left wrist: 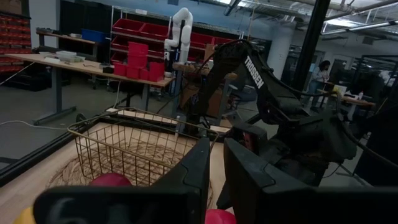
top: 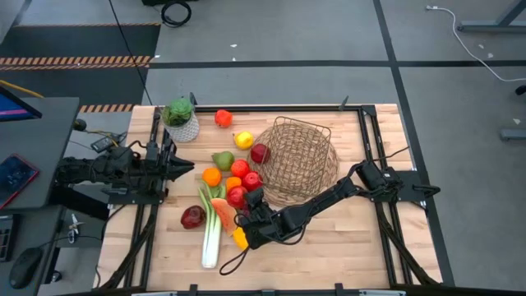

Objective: Build produce basket
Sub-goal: Put the red apple into the gold wire basket

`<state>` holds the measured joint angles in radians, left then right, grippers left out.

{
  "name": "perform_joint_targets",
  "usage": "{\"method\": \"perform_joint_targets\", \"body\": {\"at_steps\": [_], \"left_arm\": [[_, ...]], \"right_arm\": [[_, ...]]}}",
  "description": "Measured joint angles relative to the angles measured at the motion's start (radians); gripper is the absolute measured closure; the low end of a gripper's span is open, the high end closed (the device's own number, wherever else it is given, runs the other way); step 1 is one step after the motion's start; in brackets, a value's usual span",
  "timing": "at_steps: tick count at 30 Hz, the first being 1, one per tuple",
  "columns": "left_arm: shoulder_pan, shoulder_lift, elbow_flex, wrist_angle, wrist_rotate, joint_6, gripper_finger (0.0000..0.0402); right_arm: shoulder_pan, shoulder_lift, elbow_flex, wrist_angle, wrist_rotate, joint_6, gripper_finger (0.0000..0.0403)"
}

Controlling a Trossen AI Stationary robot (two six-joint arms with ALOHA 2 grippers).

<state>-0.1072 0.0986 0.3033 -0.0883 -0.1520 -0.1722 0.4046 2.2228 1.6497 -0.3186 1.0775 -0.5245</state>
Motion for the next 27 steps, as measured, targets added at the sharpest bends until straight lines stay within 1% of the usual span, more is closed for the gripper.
{"method": "perform_joint_targets", "body": {"at_steps": [3,5,10,14,18,20,22,27], "left_arm": [[0.000,0.000,0.000,0.000,0.000,0.000,0.0349],[0.000,0.000,0.000,0.000,0.000,0.000,0.0349],[0.000,0.000,0.000,0.001,0.000,0.001,0.0349],[0.000,0.000,0.000,0.001,0.000,0.000,0.0349],[0.000,0.000,0.000,0.002,0.000,0.000,0.0349],[0.000,0.000,0.000,0.002,0.000,0.001,0.0349],[0.000,0.000,0.000,0.001,0.000,0.001,0.0349],[0.000,0.000,0.000,0.002,0.000,0.003,0.0349]], "right_arm": [[0.000,-0.016,0.000,-0.006,-0.009,0.039,0.0363],[-0.002,-0.043,0.000,-0.045,-0.060,0.112,0.0347],[-0.045,-0.123,0.000,-0.161,-0.264,0.350,0.0320],[-0.111,-0.171,0.000,-0.227,-0.482,0.525,0.0308],[-0.175,-0.172,0.000,-0.270,-0.697,0.626,0.0294],[-0.198,-0.168,0.000,-0.266,-0.780,0.659,0.0287],[-0.215,-0.168,0.000,-0.272,-0.838,0.697,0.0283],[-0.244,-0.172,0.002,-0.275,-0.919,0.742,0.0279]]}}
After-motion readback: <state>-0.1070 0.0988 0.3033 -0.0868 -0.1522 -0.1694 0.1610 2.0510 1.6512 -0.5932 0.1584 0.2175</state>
